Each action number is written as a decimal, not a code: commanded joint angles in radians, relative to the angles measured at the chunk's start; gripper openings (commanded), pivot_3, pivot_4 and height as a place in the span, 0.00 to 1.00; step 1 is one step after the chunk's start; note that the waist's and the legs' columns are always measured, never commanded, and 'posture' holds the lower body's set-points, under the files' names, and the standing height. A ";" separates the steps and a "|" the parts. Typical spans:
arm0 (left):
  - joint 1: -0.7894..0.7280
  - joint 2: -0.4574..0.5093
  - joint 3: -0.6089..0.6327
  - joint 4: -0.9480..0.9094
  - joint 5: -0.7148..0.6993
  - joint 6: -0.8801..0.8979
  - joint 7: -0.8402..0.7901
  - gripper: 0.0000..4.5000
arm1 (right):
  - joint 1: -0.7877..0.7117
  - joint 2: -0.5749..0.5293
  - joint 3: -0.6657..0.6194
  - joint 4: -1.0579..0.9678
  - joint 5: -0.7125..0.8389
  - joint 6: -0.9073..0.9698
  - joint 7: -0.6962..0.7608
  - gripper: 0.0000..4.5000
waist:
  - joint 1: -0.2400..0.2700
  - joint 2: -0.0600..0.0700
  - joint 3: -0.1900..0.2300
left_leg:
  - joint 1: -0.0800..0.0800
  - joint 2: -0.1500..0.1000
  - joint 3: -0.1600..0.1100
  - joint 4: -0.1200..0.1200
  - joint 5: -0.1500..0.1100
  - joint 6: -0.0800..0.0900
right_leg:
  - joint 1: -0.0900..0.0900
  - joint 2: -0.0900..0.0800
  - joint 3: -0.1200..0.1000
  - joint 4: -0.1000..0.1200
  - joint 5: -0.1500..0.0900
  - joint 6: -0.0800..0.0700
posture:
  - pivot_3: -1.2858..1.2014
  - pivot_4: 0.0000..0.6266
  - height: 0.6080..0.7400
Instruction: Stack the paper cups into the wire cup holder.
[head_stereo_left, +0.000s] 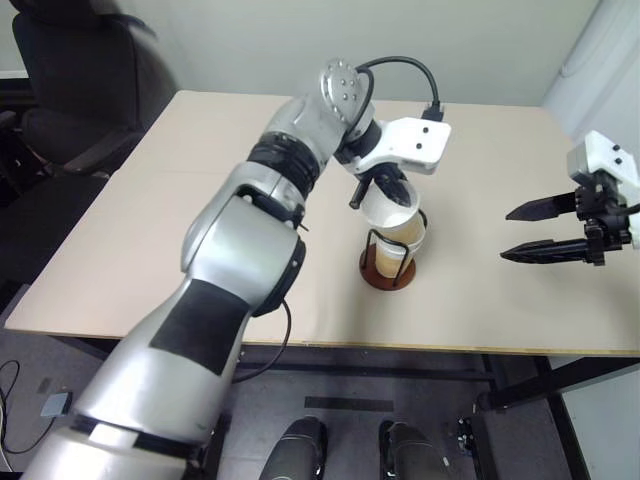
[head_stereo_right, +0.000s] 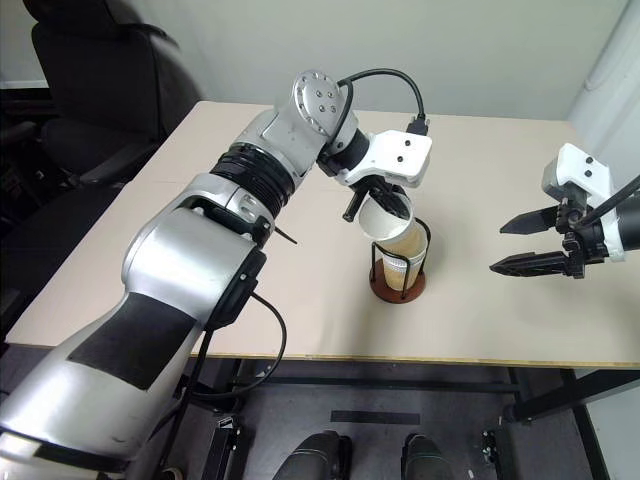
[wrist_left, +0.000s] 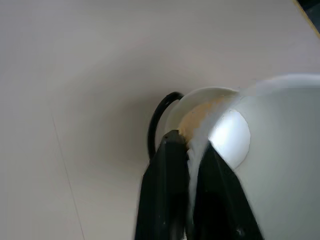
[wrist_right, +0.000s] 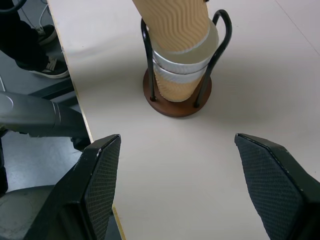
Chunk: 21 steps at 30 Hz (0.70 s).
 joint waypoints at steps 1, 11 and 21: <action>-0.008 -0.014 0.001 0.000 0.009 0.009 0.020 0.30 | -0.005 -0.027 -0.042 -0.024 0.015 0.003 -0.001 0.82 | 0.000 0.000 0.000 | 0.000 0.000 0.000 0.000 0.000 0.000 | 0.000 0.000 0.000 0.000 0.000 0.000 | 0.52 0.24 1.00; -0.028 0.035 0.141 -0.006 -0.104 0.079 0.038 0.99 | 0.010 -0.025 -0.047 0.010 0.005 -0.011 -0.009 0.82 | -0.001 0.000 0.000 | 0.000 0.000 0.000 0.000 0.000 0.000 | 0.000 0.000 0.000 0.000 0.000 0.001 | 0.52 0.24 1.00; 0.006 0.099 0.145 -0.010 -0.098 0.107 0.040 0.99 | -0.029 -0.003 -0.007 0.071 -0.028 -0.060 0.004 0.82 | 0.004 0.000 0.000 | 0.000 0.000 0.000 0.000 0.000 0.000 | 0.001 0.000 0.000 0.000 0.000 0.000 | 0.52 0.24 1.00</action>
